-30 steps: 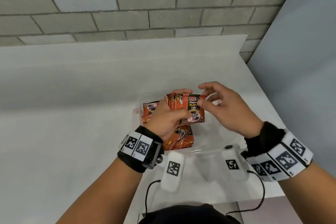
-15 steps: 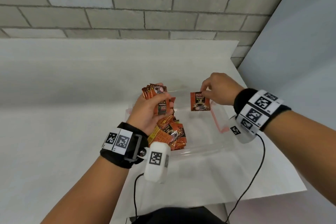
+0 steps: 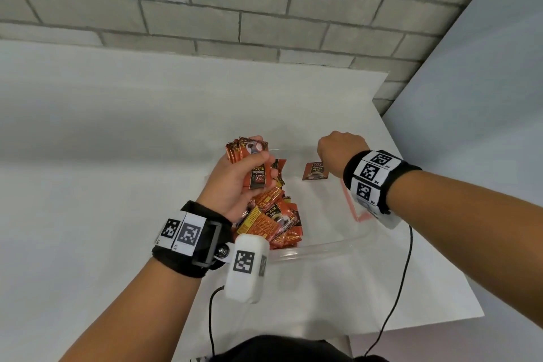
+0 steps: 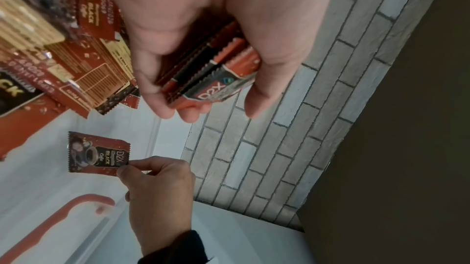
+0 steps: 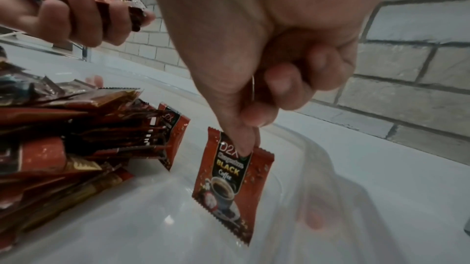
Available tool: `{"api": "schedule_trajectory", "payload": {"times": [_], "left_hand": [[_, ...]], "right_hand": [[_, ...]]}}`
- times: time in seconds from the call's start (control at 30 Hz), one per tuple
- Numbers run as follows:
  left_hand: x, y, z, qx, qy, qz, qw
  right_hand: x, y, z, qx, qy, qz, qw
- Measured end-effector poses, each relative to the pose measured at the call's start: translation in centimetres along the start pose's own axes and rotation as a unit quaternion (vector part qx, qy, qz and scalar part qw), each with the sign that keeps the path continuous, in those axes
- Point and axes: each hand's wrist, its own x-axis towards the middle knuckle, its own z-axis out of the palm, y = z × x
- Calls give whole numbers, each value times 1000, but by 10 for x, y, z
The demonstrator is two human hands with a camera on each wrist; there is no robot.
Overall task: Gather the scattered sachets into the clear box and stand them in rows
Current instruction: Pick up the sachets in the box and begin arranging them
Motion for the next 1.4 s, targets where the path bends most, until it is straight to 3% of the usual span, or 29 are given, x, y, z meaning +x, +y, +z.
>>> {"api": "schedule_trajectory", "payload": {"times": [0.67, 1.4], "left_hand": [[7, -3, -7, 4, 9, -19, 1000], [4, -4, -6, 18, 12, -20, 1000]], "right_hand": [[11, -4, 1, -3, -29, 29, 999], [6, -8, 0, -35, -12, 5, 999]]}}
